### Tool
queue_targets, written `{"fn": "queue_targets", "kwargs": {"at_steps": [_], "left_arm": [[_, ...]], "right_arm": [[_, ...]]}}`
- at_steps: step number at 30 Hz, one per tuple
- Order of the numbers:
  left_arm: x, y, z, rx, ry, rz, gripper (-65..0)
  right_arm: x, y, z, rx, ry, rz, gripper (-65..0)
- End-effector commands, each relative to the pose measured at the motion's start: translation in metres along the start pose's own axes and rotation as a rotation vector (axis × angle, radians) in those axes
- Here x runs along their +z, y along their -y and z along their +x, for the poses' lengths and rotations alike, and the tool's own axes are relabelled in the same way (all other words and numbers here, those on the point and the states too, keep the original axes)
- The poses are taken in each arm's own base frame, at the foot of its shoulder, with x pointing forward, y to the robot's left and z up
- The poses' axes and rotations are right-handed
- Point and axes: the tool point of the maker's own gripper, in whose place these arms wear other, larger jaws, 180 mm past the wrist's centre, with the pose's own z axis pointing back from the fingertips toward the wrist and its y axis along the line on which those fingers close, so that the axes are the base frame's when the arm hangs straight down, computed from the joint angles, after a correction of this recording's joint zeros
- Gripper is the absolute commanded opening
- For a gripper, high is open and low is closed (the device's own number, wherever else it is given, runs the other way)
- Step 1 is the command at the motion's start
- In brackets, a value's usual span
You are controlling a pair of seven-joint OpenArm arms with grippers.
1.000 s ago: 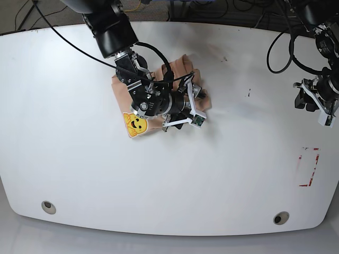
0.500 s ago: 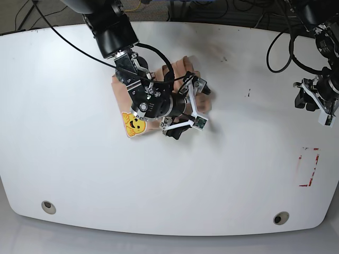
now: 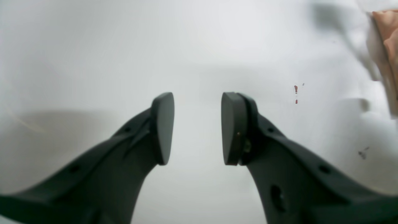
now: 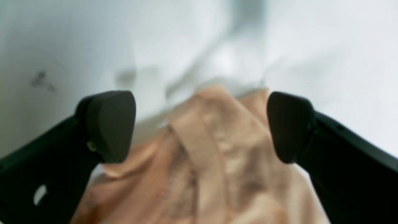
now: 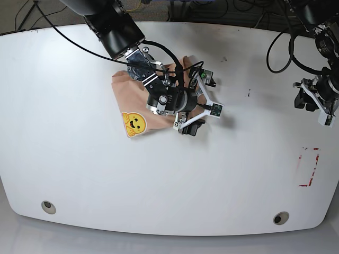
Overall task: Layout the t-shirt on the table in an organized manner, then fold the t-shirt properly
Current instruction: 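Press and adjust the folded bundle with the right gripper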
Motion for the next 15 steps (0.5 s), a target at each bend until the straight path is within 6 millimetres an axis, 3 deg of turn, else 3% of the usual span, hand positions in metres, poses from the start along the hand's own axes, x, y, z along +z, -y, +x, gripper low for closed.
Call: {"fn": "queue_targets", "kwargs": {"at_steps": [1,6,15], "left_arm": [[0.004,-0.002,0.014,-0.014,0.046,0.006,-41.1],[0.004,-0.002,0.014,-0.014,0.046,0.006,-41.1],[0.004,-0.002,0.014,-0.013,0.046,0.004,-41.1]], "right_arm": [[0.003,0.012,0.011,0.005,0.035,-0.022,-0.2],[-0.003,0.021,0.003,-0.027,0.035,-0.020,-3.2],[-0.003,0.038,-0.005,-0.105,0.068,-0.041,-22.0]]}}
